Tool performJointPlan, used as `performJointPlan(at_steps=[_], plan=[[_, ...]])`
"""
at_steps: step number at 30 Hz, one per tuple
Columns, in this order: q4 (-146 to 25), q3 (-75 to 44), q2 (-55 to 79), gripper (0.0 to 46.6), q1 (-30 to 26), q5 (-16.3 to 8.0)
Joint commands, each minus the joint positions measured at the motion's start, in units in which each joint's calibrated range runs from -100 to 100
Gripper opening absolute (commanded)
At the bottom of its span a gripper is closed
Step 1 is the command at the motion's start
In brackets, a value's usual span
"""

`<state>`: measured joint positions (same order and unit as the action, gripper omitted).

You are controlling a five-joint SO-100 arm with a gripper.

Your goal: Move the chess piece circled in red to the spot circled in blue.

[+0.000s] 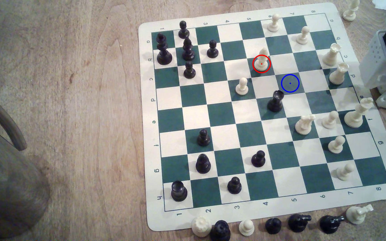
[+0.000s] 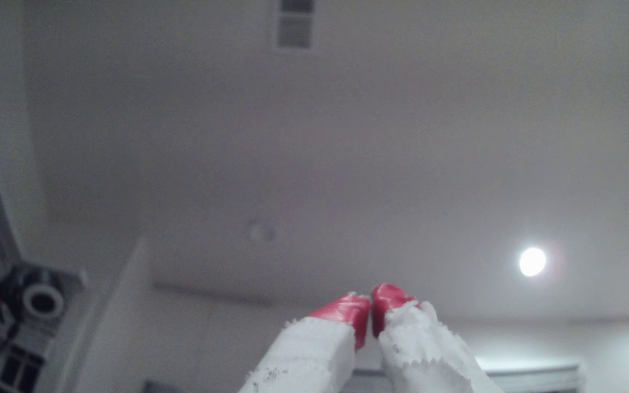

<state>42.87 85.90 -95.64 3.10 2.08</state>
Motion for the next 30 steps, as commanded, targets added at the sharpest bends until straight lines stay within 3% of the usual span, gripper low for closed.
performJointPlan(at_steps=[1, 17, 20, 23, 30], plan=[[-25.6, -12.8, -0.1, 0.2, 1.9, -0.2], [-69.7, -31.0, 0.0, 0.2, 12.1, -0.2], [-75.9, -30.1, 0.0, 0.2, 12.3, -2.6], [-86.3, -30.9, 0.5, 0.2, 12.4, -2.4], [-102.2, -42.9, 20.1, 0.2, 12.0, -3.9]])
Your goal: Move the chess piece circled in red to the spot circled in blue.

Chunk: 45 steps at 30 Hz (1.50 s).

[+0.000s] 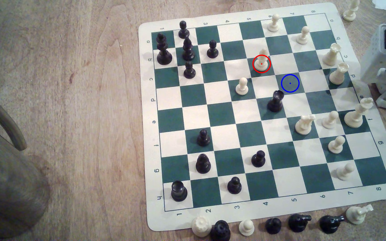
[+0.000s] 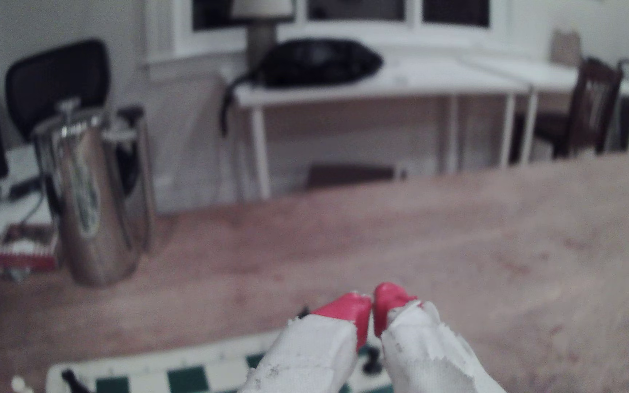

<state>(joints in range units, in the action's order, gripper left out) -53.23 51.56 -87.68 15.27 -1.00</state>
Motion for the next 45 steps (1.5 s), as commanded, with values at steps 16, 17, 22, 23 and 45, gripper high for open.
performJointPlan(at_steps=[16, 17, 22, 23, 45], plan=[[-10.7, -15.5, 45.7, 12.1, 1.8, -8.0], [-10.4, -15.6, 46.3, 12.5, 1.5, -8.1], [-10.4, -16.9, 52.6, 19.9, -0.1, -8.4], [-11.1, -17.6, 55.3, 22.8, -0.4, -8.4], [-5.5, -19.6, 73.5, 18.9, -0.4, -8.4]])
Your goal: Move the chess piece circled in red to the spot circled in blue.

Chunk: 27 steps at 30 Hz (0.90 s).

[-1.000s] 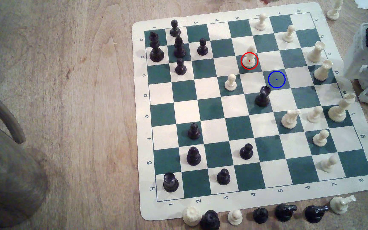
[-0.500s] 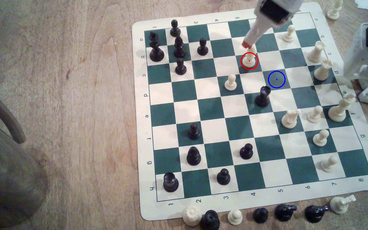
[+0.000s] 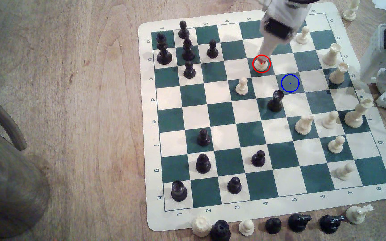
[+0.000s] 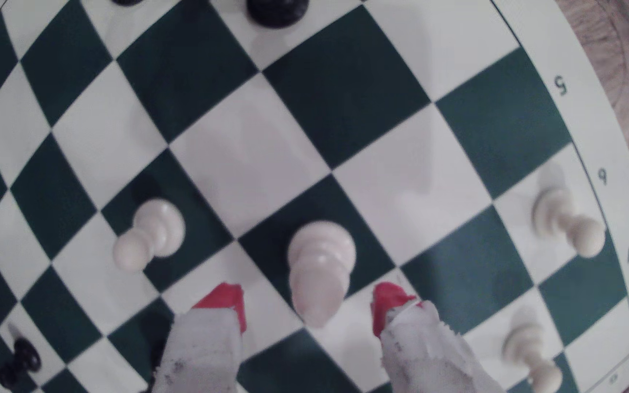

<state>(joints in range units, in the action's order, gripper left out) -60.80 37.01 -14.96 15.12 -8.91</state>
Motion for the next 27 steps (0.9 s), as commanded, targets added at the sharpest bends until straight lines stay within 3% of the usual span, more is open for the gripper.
performJointPlan(at_steps=[1, 14, 27], plan=[[2.3, -5.2, 1.2, 18.9, -0.2, -0.6], [1.7, -5.5, 3.7, 17.6, -1.8, -1.1], [1.7, -4.9, 5.1, 13.3, -2.1, -1.0]])
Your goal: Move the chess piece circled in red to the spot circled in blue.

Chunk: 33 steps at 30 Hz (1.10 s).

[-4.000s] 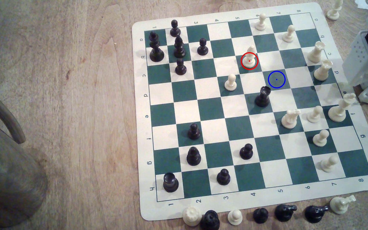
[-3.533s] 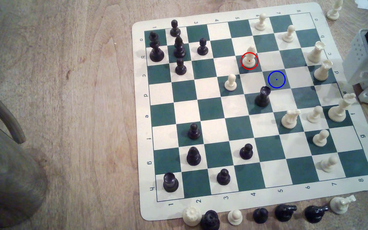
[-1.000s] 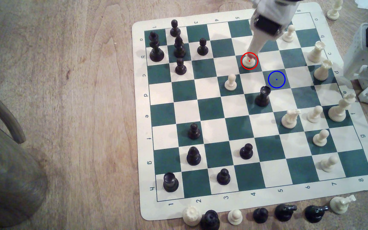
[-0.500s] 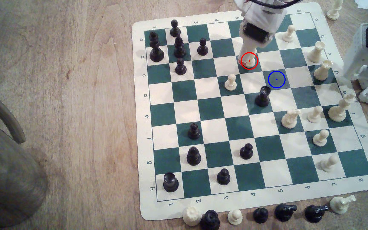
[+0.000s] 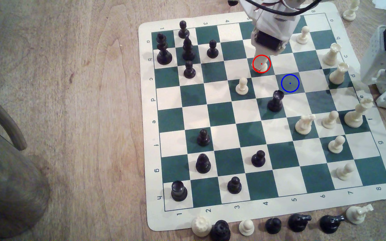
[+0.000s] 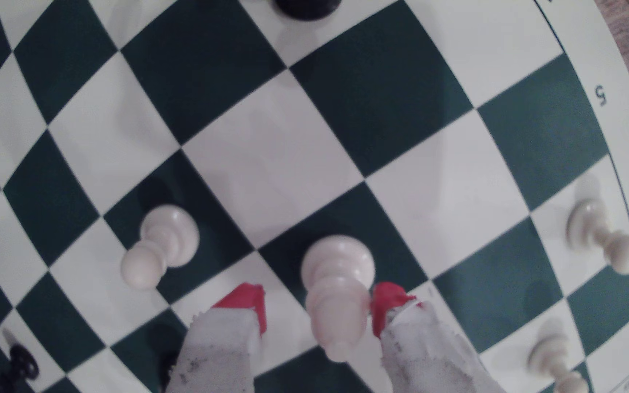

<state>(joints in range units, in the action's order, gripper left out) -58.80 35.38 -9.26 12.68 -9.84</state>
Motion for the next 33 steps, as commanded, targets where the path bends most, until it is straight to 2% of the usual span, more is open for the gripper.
performJointPlan(at_steps=[1, 3, 4, 11, 21, 26, 33], plan=[[-0.3, -3.3, -0.6, 11.5, 0.3, -0.1], [-0.3, -3.3, -0.6, 6.3, 0.4, -0.1], [-0.3, -3.3, -0.6, 0.3, 0.3, -0.2], [-0.7, -3.2, -2.2, 0.3, 0.4, -0.1], [-8.7, -3.2, -16.9, 0.3, -0.2, -0.3], [-11.9, 3.9, -26.1, 0.4, -2.2, -0.8], [-10.2, 13.7, -30.2, 0.4, -7.2, -2.1]])
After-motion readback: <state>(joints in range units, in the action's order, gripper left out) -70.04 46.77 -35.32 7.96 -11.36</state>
